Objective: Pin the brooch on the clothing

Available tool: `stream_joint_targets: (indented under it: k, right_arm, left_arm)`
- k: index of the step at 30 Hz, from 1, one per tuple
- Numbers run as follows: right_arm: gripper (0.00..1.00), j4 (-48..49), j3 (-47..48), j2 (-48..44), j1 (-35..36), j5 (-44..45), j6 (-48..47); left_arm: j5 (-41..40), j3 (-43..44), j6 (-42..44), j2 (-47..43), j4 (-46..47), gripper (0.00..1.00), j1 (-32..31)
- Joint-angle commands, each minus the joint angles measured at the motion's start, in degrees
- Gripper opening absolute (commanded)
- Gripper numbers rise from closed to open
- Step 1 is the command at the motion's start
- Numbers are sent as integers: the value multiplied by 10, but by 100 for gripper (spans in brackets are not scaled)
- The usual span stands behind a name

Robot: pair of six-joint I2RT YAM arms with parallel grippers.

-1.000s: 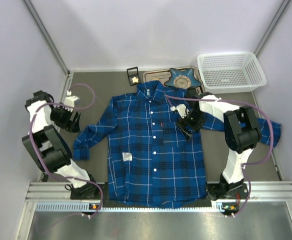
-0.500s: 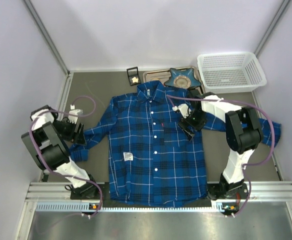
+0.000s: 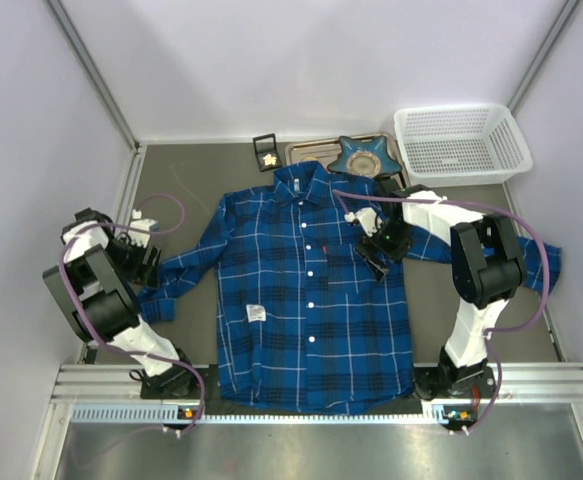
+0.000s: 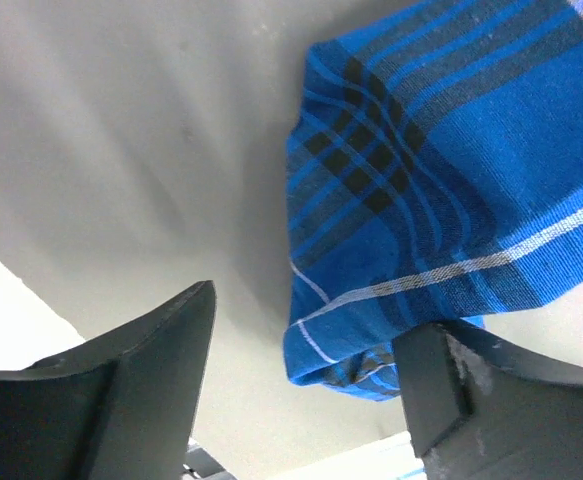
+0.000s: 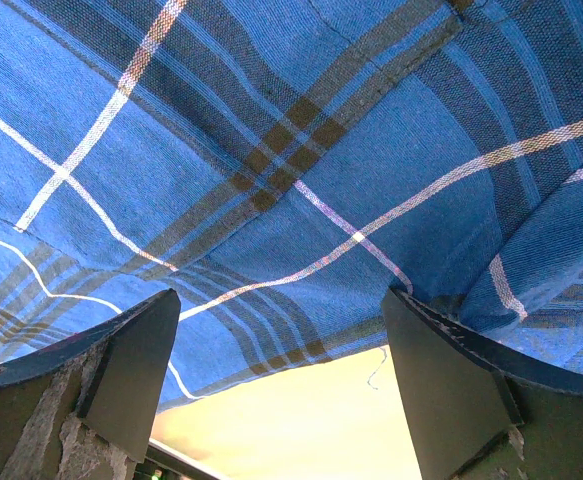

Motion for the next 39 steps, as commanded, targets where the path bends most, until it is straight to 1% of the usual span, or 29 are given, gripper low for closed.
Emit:
stream_joint_targets:
  k: [1,2,3,4,5,6,7,8,11,12,14,15,17,18,21,22,24,25,26,27,28,29,31,32,34,36,38,39]
  right_arm:
    - [85,3,1,-20,-8,9,0]
    - [84,3,3,-20,-8,9,0]
    - [84,4,4,-19,-7,9,0]
    - [84,3,6,-19,-8,9,-1]
    - [84,3,8,-19,-8,10,-1]
    - [84,3,9,-18,-8,10,0]
    - [84,4,10,-17,-8,11,0]
    - [84,3,11,-17,-8,11,0]
    - [84,3,13,-19,-8,13,-1]
    - [84,3,13,-18,-8,13,-2]
    - [84,3,13,-18,-7,13,-3]
    - [84,3,12,-18,-8,13,-2]
    - [84,3,12,-17,-8,13,-3]
    - [84,4,13,-17,-8,11,-3]
    - [83,4,17,-14,-8,13,-3]
    - [83,3,17,-14,-9,13,-2]
    - [83,3,19,-13,-7,13,-2]
    - [84,3,20,-13,-8,14,-4]
    - [83,4,21,-13,-8,15,-5]
    - [83,4,23,-13,-8,17,-4]
    - [84,3,24,-12,-8,17,-4]
    - [83,3,25,-11,-8,18,-5]
    - [84,3,26,-11,-8,18,-5]
    - [84,3,28,-11,-8,18,-4]
    - [84,3,31,-9,-8,18,-5]
    - [84,2,34,-6,-8,20,-6]
    - [84,1,39,-2,-9,20,-6]
    - [84,2,43,0,-8,20,-6]
  left_arm:
    - [51,19,-3,19,-55,64,8]
    - [56,28,-8,10,-55,49,8]
    - [56,35,-12,1,-55,26,8]
    - [53,44,-22,-9,-55,14,9]
    - [31,65,-29,-28,-55,5,12]
    - [16,77,-37,-37,-55,0,12]
    - [1,88,-40,-44,-60,0,14]
    - [-34,108,-36,-54,-75,0,19]
    - [-108,118,-7,-70,-83,0,26]
    - [-150,118,14,-74,-80,0,30]
    - [-177,114,34,-86,-74,0,47]
    - [-210,111,51,-87,-72,0,49]
    - [-230,107,64,-84,-73,0,51]
    - [-233,107,67,-84,-76,0,51]
    - [-198,135,78,-97,-97,0,51]
    - [-167,144,77,-102,-119,0,50]
    - [-137,178,93,-112,-158,0,47]
    - [-125,187,100,-114,-203,0,44]
    - [-94,207,110,-119,-230,0,43]
    - [-81,216,129,-123,-256,0,43]
    - [-69,222,132,-127,-270,0,40]
    - [-59,233,135,-133,-306,0,38]
    - [-54,243,137,-132,-338,0,35]
    - [-69,239,129,-139,-338,0,34]
    - [-88,217,158,-151,-338,0,35]
    - [-111,173,185,-161,-338,0,35]
    - [-127,148,179,-138,-333,0,36]
    - [-144,147,142,-124,-296,0,35]
